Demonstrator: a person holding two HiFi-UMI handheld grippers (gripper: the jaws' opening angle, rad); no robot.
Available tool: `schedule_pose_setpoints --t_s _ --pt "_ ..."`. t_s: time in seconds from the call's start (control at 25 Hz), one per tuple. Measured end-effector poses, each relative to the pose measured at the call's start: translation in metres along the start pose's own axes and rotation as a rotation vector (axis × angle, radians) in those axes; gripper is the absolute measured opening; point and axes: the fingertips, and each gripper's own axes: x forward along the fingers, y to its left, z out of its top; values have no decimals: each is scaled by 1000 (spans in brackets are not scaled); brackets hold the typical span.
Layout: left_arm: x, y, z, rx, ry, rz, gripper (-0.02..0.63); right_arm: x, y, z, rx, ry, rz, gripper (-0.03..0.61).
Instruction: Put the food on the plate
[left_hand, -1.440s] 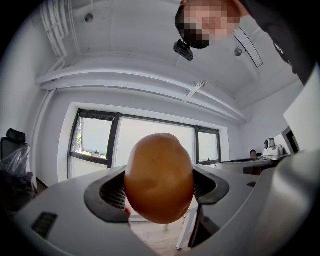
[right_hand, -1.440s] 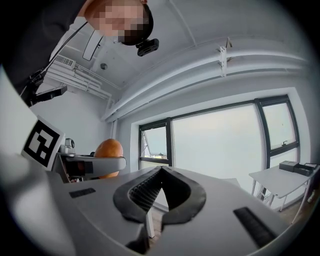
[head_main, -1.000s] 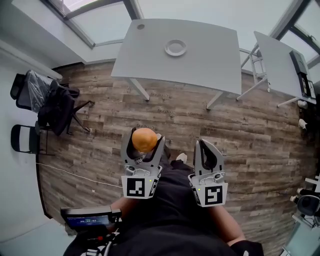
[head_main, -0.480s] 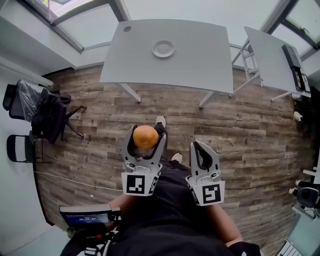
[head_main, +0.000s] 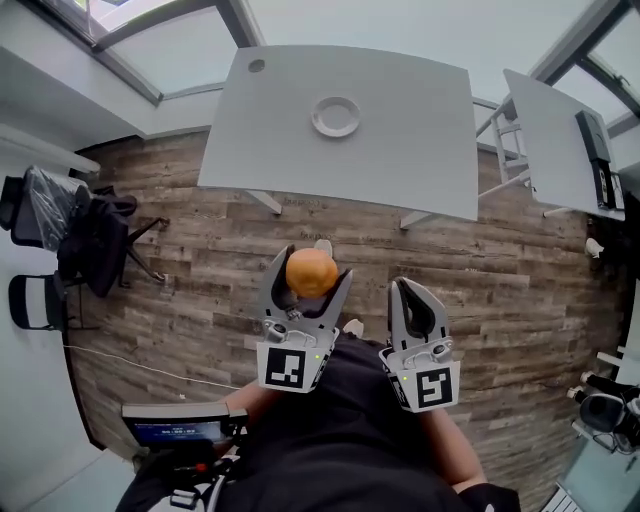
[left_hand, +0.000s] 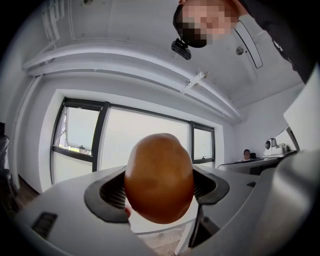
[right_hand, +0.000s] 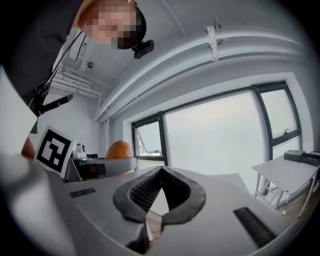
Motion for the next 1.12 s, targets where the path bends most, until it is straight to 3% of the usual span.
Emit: schedule_pose_setpoints --t_s 0.28,0.44,0.68,0.92,1.12 --pt "58 46 20 15 -2 8 354 83 -12 29 -60 -20 -1 -3" --pt "86 74 28 11 3 24 354 128 -14 37 -190 11 3 -3" --pt "116 129 33 -1 10 60 354 187 -8 42 -158 17 28 -3" --pt "148 168 39 -23 9 47 354 242 -13 47 -152 23 18 -3" --pt "168 194 40 25 22 15 354 280 -9 44 -136 26 18 -3"
